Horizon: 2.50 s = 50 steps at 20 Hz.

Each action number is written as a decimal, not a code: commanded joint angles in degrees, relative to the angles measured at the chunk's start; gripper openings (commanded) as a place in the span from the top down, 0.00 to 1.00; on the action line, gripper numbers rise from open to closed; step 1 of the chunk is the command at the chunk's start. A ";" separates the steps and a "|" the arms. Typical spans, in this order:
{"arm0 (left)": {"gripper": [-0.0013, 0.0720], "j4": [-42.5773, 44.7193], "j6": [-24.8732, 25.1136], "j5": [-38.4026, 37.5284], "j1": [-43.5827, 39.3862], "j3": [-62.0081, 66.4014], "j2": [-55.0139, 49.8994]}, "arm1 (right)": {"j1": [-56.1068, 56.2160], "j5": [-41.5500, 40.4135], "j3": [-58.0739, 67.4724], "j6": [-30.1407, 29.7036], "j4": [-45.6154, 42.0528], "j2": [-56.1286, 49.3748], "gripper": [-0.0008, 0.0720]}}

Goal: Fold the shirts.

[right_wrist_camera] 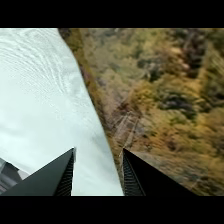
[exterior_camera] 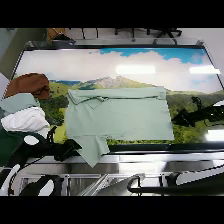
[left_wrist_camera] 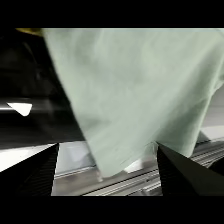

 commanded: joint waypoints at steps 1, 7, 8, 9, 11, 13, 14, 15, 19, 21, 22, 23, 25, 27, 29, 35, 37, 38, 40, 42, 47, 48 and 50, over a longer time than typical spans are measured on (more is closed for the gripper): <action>0.07 -8.57 4.46 10.27 -0.09 -5.77 1.84 | -0.02 0.00 -0.50 -0.90 2.84 0.59 0.47; 0.57 -30.60 23.74 8.52 -0.09 -5.86 -5.68 | -0.04 2.64 -0.79 -1.25 3.02 0.59 0.47; 0.83 -30.40 24.92 6.75 -0.04 -4.87 -6.69 | -0.04 2.82 -1.01 -0.76 2.97 0.59 0.47; 0.95 -29.46 25.24 4.55 0.37 -3.63 -7.67 | -0.07 2.73 -1.49 -0.57 2.95 0.59 0.47; 0.96 -29.22 26.14 0.11 1.95 -1.14 -8.85 | -0.07 2.56 -3.34 -0.59 1.33 0.57 0.50; 0.96 -29.22 26.18 -2.71 3.76 1.55 -8.55 | -0.07 2.60 -5.92 -0.61 -1.05 0.59 0.50; 0.96 -29.22 26.14 -3.50 4.50 2.69 -7.69 | -0.07 2.58 -7.34 -0.61 -2.54 0.59 0.50; 0.96 -29.22 26.03 -4.07 5.40 3.80 -6.29 | -0.07 2.49 -8.66 -0.61 -3.34 0.59 0.50; 0.96 -29.18 24.24 -5.27 8.02 7.32 -0.17 | -0.02 1.22 -13.55 -0.85 -1.44 0.61 0.50; 0.96 -29.18 24.06 -5.38 8.24 8.04 1.77 | -0.48 1.33 -13.25 -1.05 -1.53 1.07 0.50; 0.96 -29.20 24.04 -5.46 8.11 8.00 2.29 | -1.09 1.31 -12.24 -1.01 -1.44 1.81 0.50; 0.96 -29.14 24.06 -5.84 7.76 7.96 2.38 | -1.90 1.38 -10.71 -0.81 -1.53 2.91 0.50; 0.96 -28.28 24.06 -6.10 6.54 7.98 2.36 | -4.22 2.12 -7.52 -0.28 -1.55 5.84 0.49; 0.96 -26.75 24.06 -5.77 5.81 7.98 2.34 | -6.54 1.88 -6.64 0.35 -1.57 9.33 0.44; 0.96 -26.23 24.11 -5.79 5.81 7.98 2.34 | -7.58 1.92 -7.41 1.62 -3.15 11.67 0.33; 0.96 -26.21 24.76 -6.25 5.81 7.96 2.34 | -7.50 0.48 -16.61 1.36 -4.85 12.94 0.33; 0.96 -26.21 24.79 -6.27 5.81 7.98 2.34 | -7.45 -0.09 -20.57 1.36 -4.96 12.98 0.33; 0.96 -26.21 24.87 -6.29 5.81 7.96 2.34 | -7.10 -0.63 -22.32 1.33 -4.50 12.96 0.33; 0.96 -26.21 25.31 -6.40 5.81 7.98 2.36 | -5.81 -2.12 -24.94 1.14 -3.89 12.96 0.33; 0.96 -26.23 25.59 -6.47 5.79 7.98 2.34 | -4.48 -3.74 -25.24 -0.24 -1.73 12.96 0.33; 0.96 -26.25 26.27 -6.25 6.69 8.00 2.36 | -4.31 -7.41 -24.59 -4.09 7.30 12.96 0.56; 0.96 -26.25 26.27 -6.60 7.67 8.02 2.36 | -4.31 -7.67 -23.78 -4.07 7.26 12.94 0.56; 0.96 -26.25 26.29 -8.00 10.01 8.02 2.36 | -4.33 -7.72 -22.01 -3.98 7.13 12.94 0.59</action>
